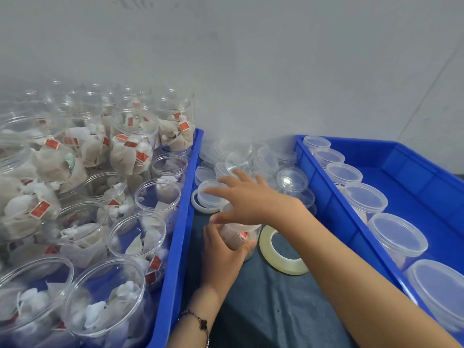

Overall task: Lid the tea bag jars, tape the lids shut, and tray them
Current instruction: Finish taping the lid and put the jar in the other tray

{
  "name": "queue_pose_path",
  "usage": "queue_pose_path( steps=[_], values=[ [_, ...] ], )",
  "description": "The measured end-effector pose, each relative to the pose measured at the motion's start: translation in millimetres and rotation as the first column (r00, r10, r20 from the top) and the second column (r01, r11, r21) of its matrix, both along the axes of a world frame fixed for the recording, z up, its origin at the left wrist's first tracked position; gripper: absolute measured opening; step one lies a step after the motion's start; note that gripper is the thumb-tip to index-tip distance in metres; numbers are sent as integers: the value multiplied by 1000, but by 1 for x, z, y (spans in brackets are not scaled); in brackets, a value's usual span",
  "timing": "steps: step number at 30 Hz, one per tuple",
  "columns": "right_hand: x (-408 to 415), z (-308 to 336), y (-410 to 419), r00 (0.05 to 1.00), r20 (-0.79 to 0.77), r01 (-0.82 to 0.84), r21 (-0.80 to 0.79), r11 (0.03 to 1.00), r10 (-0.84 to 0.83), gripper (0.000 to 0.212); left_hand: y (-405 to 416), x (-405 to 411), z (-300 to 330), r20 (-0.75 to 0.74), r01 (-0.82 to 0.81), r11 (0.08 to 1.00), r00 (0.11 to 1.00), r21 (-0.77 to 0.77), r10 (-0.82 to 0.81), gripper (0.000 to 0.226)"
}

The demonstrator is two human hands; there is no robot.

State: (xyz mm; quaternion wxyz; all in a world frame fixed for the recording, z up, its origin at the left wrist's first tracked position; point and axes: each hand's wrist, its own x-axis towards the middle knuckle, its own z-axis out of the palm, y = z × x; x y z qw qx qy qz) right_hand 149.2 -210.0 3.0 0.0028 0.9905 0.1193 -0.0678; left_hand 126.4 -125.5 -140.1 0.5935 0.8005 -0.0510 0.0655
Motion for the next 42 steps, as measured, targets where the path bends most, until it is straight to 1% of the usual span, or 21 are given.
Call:
queue_pose_path(
  steps=[2,5,7,9,11,13,16,18,20,22,24,26,28,30,32,34,35,36,37,40,42],
  values=[
    [-1,-9,-7,993,-14,-117,53,992,118,61,0,1,0,-31,2,1000,1000,5,-2,75],
    [-4,-31,-10,993,80,-93,126,988,83,47,-2,1,2,-27,-31,996,999,84,33,80],
    [-6,-44,5,974,206,81,88,993,-98,46,-2,1,5,-27,-16,999,999,50,17,66],
    [-3,-43,22,925,230,301,40,953,-301,59,-2,2,2,-6,-6,1000,1000,11,6,55],
    [3,-35,24,926,211,333,-69,941,-312,60,0,1,0,14,-24,1000,1000,-17,24,57],
    [5,-13,14,944,161,298,-30,954,-290,44,1,-1,0,23,-32,999,999,-31,32,69],
    [0,12,-13,942,-23,336,15,942,-335,65,0,-3,0,52,-35,999,998,9,34,78],
    [-7,8,-20,984,-57,166,-25,986,-167,73,-1,-2,-1,51,-30,1000,998,4,30,78],
    [-11,-7,-22,999,-44,-20,12,1000,20,72,-1,-1,-3,55,-30,1000,998,8,30,73],
    [-10,-23,-20,997,-26,-71,100,992,74,65,-1,0,-3,12,-32,998,999,45,31,77],
    [-10,-42,-17,995,63,-85,79,993,80,56,-2,1,-2,-26,-51,993,998,108,54,77],
    [-14,-60,-8,957,287,-31,-9,999,32,45,-3,4,-1,8,-73,975,997,211,73,60],
    [-15,-70,3,907,412,90,24,996,-92,40,-3,6,3,62,-64,924,997,376,44,43],
    [-13,-75,9,882,435,129,149,980,-182,41,-3,7,3,39,-56,922,998,382,44,48],
    [-13,-74,5,885,352,120,462,878,-306,46,-1,4,2,-36,-44,960,998,275,56,59],
    [-21,-70,-6,866,228,76,819,569,-444,47,0,-2,2,-76,-65,983,994,170,79,79],
    [-26,-71,-14,836,216,49,887,460,-505,47,0,-4,2,-49,-77,981,995,178,87,84],
    [-32,-72,-21,812,243,37,887,461,-531,50,-1,-6,1,-20,-87,979,996,186,92,86],
    [-37,-72,-29,808,295,35,840,541,-510,53,-1,-6,1,-4,-91,979,996,185,93,87],
    [-35,-67,-43,897,375,-3,535,845,-234,62,-2,-6,-1,-2,-90,981,996,171,92,88],
    [-25,-61,-45,927,371,-64,317,946,-61,64,-2,-4,-1,-19,-90,979,995,182,95,89]
  ],
)
